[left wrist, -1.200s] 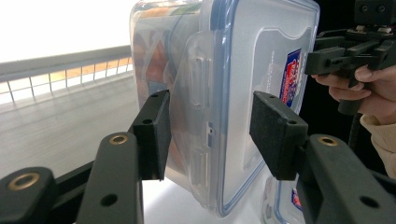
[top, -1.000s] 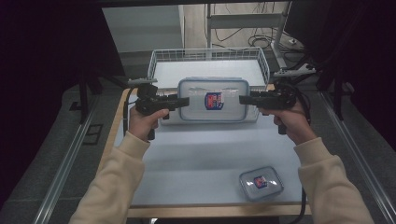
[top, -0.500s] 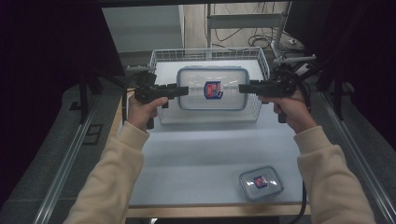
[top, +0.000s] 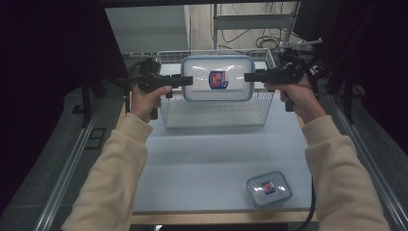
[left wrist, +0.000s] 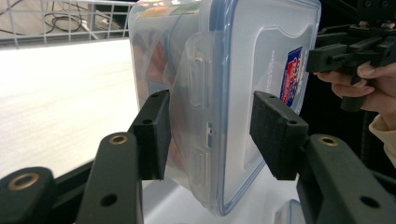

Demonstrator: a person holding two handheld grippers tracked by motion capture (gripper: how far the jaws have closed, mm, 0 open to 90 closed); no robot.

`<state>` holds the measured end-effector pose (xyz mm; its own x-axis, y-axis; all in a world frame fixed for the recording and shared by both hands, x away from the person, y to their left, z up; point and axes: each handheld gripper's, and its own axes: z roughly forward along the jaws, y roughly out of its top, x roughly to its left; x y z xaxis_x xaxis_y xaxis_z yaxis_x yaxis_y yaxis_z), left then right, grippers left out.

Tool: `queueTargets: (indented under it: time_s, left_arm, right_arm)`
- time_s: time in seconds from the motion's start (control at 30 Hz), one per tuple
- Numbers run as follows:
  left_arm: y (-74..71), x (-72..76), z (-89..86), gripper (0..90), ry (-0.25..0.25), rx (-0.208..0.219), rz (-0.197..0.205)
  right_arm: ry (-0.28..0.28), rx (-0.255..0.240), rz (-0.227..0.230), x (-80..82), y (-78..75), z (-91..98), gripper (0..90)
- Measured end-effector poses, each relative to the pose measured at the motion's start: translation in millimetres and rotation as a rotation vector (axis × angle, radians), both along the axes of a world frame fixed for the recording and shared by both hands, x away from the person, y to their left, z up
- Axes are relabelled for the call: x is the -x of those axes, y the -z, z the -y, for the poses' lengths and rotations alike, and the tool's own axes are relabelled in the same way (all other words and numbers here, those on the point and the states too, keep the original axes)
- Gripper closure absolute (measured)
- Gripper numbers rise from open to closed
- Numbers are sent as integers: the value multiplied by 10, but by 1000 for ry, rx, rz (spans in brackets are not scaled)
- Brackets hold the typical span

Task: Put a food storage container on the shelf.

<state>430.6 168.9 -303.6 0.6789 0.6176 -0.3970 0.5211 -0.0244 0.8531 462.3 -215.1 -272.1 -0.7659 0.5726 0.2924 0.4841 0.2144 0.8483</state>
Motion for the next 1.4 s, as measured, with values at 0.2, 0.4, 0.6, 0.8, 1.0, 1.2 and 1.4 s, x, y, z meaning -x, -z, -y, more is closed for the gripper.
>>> queueTargets:
  time_s: [0.2, 0.4, 0.6, 0.8, 1.0, 1.2, 1.4]
  left_arm:
    - [-46, -91, -17, 496, -4, 4, -12]
    - [-49, -113, -30, 496, -4, 4, -14]
    - [-67, -188, -25, 496, 1, -3, -24]
    - [-104, -362, -24, 496, 9, -14, -38]
    - [-12, -536, -12, 494, -3, 1, -75]
    - [75, -626, -33, 494, -10, 1, -107]
    - [101, -690, -53, 497, -13, 13, -122]
  right_arm:
    - [6, -10, 0, -100, -36, -24, 511]
    - [6, -10, -3, -126, -38, -36, 512]
    - [5, -17, -12, -191, -35, -25, 513]
    - [20, -23, -33, -328, -61, -16, 512]
    - [33, -29, -72, -528, 17, -13, 510]
    - [32, -32, -105, -669, 106, -34, 508]
    - [34, -65, -117, -766, 152, -24, 511]
